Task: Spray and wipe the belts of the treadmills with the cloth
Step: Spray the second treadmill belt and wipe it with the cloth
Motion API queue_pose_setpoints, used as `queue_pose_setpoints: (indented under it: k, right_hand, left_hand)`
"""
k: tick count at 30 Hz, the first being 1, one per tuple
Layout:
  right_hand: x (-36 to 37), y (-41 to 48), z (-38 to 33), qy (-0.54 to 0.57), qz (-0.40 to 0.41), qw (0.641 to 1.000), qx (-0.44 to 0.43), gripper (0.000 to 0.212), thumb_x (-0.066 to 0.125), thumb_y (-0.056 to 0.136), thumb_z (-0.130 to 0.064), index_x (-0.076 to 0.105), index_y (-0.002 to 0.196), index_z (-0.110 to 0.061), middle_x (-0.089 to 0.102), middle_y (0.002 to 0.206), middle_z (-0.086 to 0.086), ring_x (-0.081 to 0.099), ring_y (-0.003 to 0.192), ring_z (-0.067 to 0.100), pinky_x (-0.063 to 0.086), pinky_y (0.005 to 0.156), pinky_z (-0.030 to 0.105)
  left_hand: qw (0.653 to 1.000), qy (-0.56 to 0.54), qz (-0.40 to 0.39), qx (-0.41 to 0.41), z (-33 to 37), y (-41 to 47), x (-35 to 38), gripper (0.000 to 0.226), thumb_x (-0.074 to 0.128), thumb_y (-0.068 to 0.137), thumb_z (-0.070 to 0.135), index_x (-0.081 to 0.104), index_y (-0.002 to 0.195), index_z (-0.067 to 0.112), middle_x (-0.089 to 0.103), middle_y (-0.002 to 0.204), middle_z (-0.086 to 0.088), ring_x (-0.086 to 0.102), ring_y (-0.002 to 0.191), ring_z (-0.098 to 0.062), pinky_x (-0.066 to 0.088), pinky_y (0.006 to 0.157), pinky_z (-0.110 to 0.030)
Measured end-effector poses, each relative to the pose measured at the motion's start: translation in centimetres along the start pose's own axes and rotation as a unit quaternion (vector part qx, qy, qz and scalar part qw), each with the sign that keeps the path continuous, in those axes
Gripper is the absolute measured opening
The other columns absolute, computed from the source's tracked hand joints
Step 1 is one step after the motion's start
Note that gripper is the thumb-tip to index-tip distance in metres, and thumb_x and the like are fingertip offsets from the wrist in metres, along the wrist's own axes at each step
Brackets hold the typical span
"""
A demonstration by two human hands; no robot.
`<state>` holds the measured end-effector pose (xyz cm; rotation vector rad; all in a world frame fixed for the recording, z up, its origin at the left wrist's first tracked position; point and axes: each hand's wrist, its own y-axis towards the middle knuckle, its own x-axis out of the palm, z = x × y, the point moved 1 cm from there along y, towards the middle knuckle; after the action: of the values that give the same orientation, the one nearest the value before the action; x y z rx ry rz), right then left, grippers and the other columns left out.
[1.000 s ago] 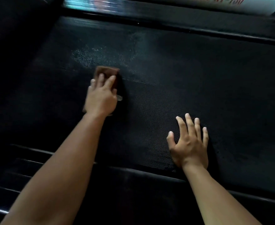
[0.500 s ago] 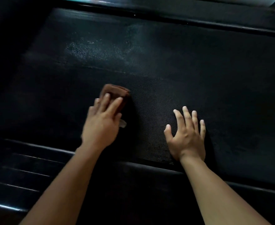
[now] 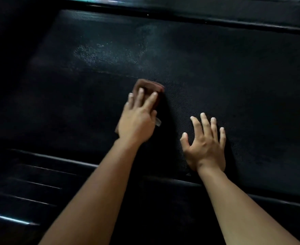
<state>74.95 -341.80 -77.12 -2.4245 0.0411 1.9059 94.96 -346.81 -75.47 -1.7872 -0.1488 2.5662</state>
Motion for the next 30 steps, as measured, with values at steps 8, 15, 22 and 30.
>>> queue_pose_setpoints:
  k: [8, 15, 22, 30]
  right_hand:
    - [0.0, -0.1, 0.0, 0.002, 0.004, 1.000, -0.001, 0.068, 0.027, 0.088, -0.056, 0.034, 0.150, -0.029, 0.019, 0.164, 0.000, 0.009, 0.152, 0.026, 0.003, 0.122, 0.050]
    - [0.1, -0.1, 0.1, -0.001, 0.009, 1.000, -0.001, 0.067, 0.029, 0.089, -0.056, 0.034, 0.149, -0.029, 0.021, 0.164, 0.001, 0.011, 0.152, 0.028, 0.005, 0.122, 0.051]
    - [-0.1, -0.1, 0.1, 0.009, 0.001, 1.000, -0.003, 0.067, 0.029, 0.089, -0.055, 0.033, 0.150, -0.028, 0.019, 0.164, 0.002, 0.009, 0.152, 0.028, 0.003, 0.122, 0.051]
    - [-0.4, -0.2, 0.4, 0.028, -0.016, 0.999, -0.015, 0.070, 0.026, 0.088, -0.056, 0.034, 0.152, -0.028, 0.018, 0.165, 0.002, 0.008, 0.152, 0.029, 0.001, 0.122, 0.051]
  left_hand:
    - [0.999, -0.004, -0.015, 0.041, -1.8, -8.6, 0.3, 0.058, 0.048, 0.100, 0.042, 0.026, 0.154, 0.046, 0.015, 0.167, 0.003, 0.015, 0.153, -0.032, 0.014, 0.122, -0.046]
    - [0.990, -0.033, -0.001, -0.135, -9.7, -5.4, -3.8, 0.060, 0.048, 0.102, 0.040, 0.021, 0.155, 0.045, 0.005, 0.169, 0.003, 0.002, 0.155, -0.028, 0.010, 0.125, -0.048]
    - [0.995, -0.009, -0.001, -0.097, -3.9, -2.7, -2.4, 0.062, 0.046, 0.103, 0.037, 0.018, 0.159, 0.037, 0.004, 0.169, -0.005, 0.001, 0.154, -0.036, 0.004, 0.125, -0.039]
    - [0.995, 0.009, -0.088, 0.041, -1.0, -8.9, -1.4, 0.067, 0.046, 0.102, 0.046, 0.009, 0.158, 0.044, -0.005, 0.168, 0.006, -0.010, 0.155, -0.022, -0.001, 0.124, -0.035]
